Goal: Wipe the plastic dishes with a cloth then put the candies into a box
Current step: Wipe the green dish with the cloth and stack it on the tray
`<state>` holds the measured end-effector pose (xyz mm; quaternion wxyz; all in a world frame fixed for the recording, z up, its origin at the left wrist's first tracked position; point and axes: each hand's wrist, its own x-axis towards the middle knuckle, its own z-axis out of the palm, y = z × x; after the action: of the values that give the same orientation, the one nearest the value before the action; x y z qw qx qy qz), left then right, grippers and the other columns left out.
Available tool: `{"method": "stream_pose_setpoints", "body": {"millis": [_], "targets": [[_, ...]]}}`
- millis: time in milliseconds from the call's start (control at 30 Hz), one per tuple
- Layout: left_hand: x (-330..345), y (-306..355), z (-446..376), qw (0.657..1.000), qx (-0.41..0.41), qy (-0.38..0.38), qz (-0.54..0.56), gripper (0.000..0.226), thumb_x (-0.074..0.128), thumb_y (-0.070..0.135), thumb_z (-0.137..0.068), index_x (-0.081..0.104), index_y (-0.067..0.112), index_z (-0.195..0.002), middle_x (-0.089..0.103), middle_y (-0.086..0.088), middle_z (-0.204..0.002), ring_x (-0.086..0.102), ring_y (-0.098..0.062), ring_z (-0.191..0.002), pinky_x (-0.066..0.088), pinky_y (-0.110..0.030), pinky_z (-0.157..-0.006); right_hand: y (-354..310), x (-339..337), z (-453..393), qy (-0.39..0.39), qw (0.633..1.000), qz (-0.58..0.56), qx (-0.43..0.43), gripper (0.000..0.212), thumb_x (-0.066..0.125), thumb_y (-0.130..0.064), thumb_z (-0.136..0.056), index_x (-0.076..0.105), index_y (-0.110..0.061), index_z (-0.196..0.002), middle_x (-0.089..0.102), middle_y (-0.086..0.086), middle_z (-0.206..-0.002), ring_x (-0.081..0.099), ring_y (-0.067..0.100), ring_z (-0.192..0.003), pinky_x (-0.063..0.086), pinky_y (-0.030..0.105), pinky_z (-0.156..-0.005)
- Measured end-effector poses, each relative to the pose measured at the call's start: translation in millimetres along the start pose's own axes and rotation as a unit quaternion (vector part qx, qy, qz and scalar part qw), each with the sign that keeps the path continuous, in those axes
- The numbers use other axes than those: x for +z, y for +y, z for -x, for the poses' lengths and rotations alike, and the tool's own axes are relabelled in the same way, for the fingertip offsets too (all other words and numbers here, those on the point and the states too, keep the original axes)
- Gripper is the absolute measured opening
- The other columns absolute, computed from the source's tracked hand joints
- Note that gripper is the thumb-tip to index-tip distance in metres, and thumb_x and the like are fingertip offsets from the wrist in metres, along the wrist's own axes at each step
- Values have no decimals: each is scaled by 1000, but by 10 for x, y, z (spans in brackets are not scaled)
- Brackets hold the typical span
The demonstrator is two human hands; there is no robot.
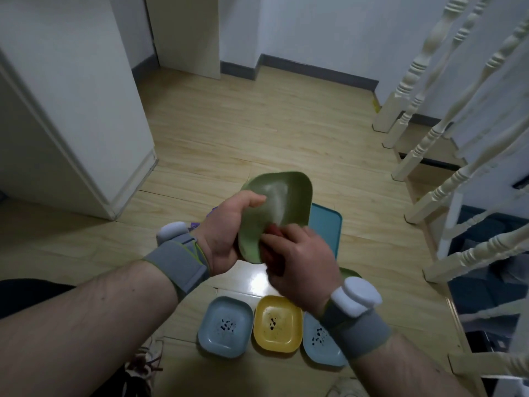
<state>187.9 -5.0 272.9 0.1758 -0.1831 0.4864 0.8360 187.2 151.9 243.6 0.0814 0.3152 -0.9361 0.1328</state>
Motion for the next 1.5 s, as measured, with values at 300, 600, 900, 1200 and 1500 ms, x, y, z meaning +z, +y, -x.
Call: {"method": "stream_pose_setpoints", "body": {"millis": [300,600,900,1200,1500], "targets": [[60,-20,51,999,-35,4,4,64,70,42,-56,63,10,-111,52,-18,-107,46,-30,-98,38,-41,-84,-348,7,48,16,998,-62,-9,34,71,-37,-58,72,-22,-89,63,0,-88,54,24,-71,47,32,-60],[6,163,109,988,9,4,-156,49,57,47,-78,70,12,-111,71,-18,-107,66,-31,-94,51,-49,-89,19,65,9,58,997,17,57,24,74,-30,-62,75,-24,-85,65,0,-73,53,24,-62,43,30,-57],[148,-131,54,979,202,-32,-1,72,72,31,-64,53,0,-127,63,-20,-104,60,-35,-97,50,-48,-87,-297,-282,-190,85,951,-289,65,26,69,-19,-64,75,-25,-89,71,-5,-85,65,15,-74,55,31,-67],[100,-27,130,996,49,-6,73,56,54,37,-75,66,-1,-116,65,-25,-115,61,-36,-101,46,-52,-97,114,-160,-85,0,997,27,67,42,60,-39,-60,73,-37,-101,68,-9,-91,55,22,-73,43,28,-62],[67,-30,97,995,-3,-5,100,64,56,51,-80,65,1,-120,54,-26,-135,52,-35,-111,33,-52,-110,-178,-181,-27,-70,992,-100,42,50,47,-44,-66,69,-38,-111,65,-13,-98,59,18,-86,50,27,-71]]}}
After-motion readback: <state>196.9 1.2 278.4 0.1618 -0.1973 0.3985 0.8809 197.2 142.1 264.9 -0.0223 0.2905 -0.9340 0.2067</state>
